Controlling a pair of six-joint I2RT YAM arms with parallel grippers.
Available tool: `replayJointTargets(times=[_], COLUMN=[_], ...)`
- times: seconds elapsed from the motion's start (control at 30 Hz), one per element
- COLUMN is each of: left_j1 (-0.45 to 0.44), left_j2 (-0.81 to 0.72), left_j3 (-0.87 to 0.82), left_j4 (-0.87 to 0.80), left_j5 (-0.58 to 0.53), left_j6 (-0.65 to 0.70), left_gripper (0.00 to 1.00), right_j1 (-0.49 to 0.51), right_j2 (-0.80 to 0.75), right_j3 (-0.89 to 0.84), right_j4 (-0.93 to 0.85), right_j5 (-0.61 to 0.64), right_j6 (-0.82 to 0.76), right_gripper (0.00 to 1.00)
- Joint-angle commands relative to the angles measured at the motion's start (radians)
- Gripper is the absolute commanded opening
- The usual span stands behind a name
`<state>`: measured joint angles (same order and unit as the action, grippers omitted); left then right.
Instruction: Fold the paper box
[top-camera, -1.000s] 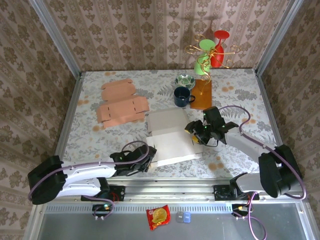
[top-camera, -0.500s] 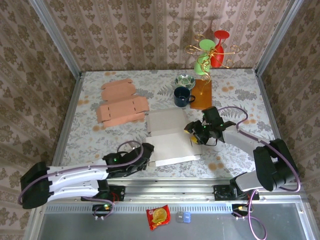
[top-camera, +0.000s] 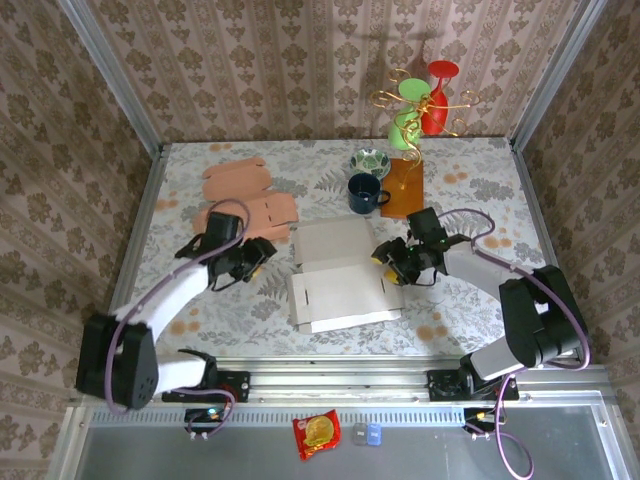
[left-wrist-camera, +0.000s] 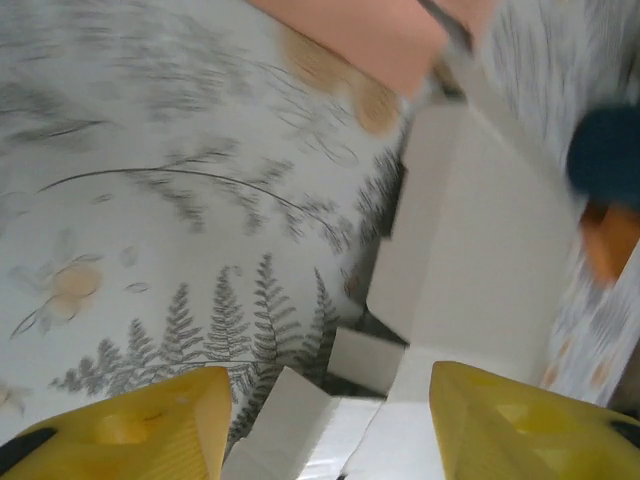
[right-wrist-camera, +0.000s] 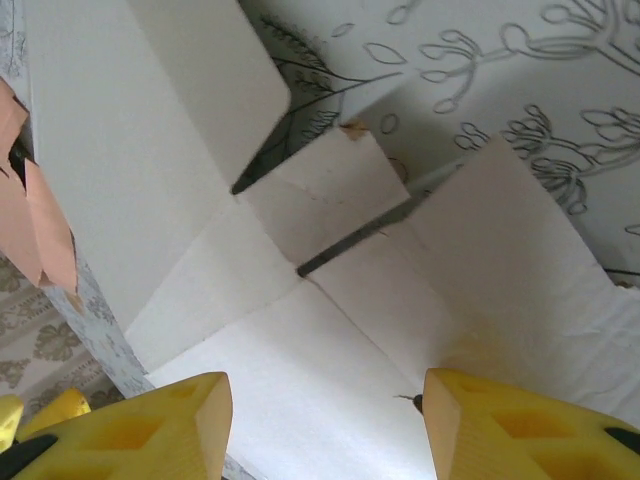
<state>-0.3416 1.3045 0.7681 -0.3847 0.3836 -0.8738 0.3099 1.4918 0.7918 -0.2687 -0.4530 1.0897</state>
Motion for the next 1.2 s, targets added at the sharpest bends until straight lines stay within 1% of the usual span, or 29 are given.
replayJointTargets(times=[0.0, 0.1, 0.17, 0.27, 0.43, 0.47, 0.53, 0.67, 0.8, 0.9, 0.97, 1.03, 1.13, 1.17], left_j1=[-0.039, -0.084, -0.087, -0.092, -0.108, -0.142, -0.156, -0.152, -0.141, -0.14, -0.13, -0.122, -0.121, -0.094], left_j2=[0.119, 0.173, 0.202, 0.264, 0.346, 0.362, 0.391, 0.432, 0.447, 0.439, 0.424, 0.41, 0.38, 0.37], left_j3=[0.099, 0.16, 0.191, 0.252, 0.308, 0.321, 0.336, 0.352, 0.353, 0.351, 0.349, 0.357, 0.368, 0.37], left_j4=[-0.212, -0.258, -0.271, -0.318, -0.378, -0.394, -0.41, -0.416, -0.412, -0.418, -0.411, -0.409, -0.39, -0.387], left_j5=[0.228, 0.228, 0.218, 0.224, 0.242, 0.232, 0.205, 0.184, 0.205, 0.156, 0.129, 0.096, 0.083, 0.092], left_j6=[0.553, 0.732, 0.81, 0.904, 1.017, 1.043, 1.072, 1.112, 1.128, 1.142, 1.145, 1.144, 1.129, 1.121], left_gripper=[0.55, 0.59, 0.61, 0.62, 0.63, 0.63, 0.64, 0.64, 0.64, 0.65, 0.68, 0.69, 0.69, 0.69], right_j1=[-0.009, -0.009, -0.01, -0.009, -0.014, -0.014, -0.014, -0.014, -0.016, -0.014, -0.014, -0.015, -0.014, -0.015], right_j2=[0.007, -0.012, -0.029, -0.054, -0.09, -0.09, -0.088, -0.09, -0.093, -0.093, -0.093, -0.093, -0.093, -0.093], right_j3=[0.055, 0.067, 0.064, 0.04, -0.011, -0.015, -0.018, -0.017, -0.027, -0.038, -0.044, -0.046, -0.056, -0.065], right_j4=[-0.098, -0.145, -0.174, -0.202, -0.202, -0.199, -0.188, -0.184, -0.183, -0.172, -0.165, -0.166, -0.169, -0.163], right_j5=[-0.03, -0.037, -0.042, -0.056, -0.05, -0.051, -0.056, -0.065, -0.069, -0.072, -0.074, -0.075, -0.079, -0.081], right_j6=[-0.064, -0.086, -0.098, -0.104, -0.103, -0.101, -0.096, -0.093, -0.094, -0.086, -0.083, -0.084, -0.082, -0.075], right_gripper=[0.54, 0.54, 0.55, 0.55, 0.55, 0.55, 0.55, 0.55, 0.55, 0.55, 0.55, 0.55, 0.55, 0.54])
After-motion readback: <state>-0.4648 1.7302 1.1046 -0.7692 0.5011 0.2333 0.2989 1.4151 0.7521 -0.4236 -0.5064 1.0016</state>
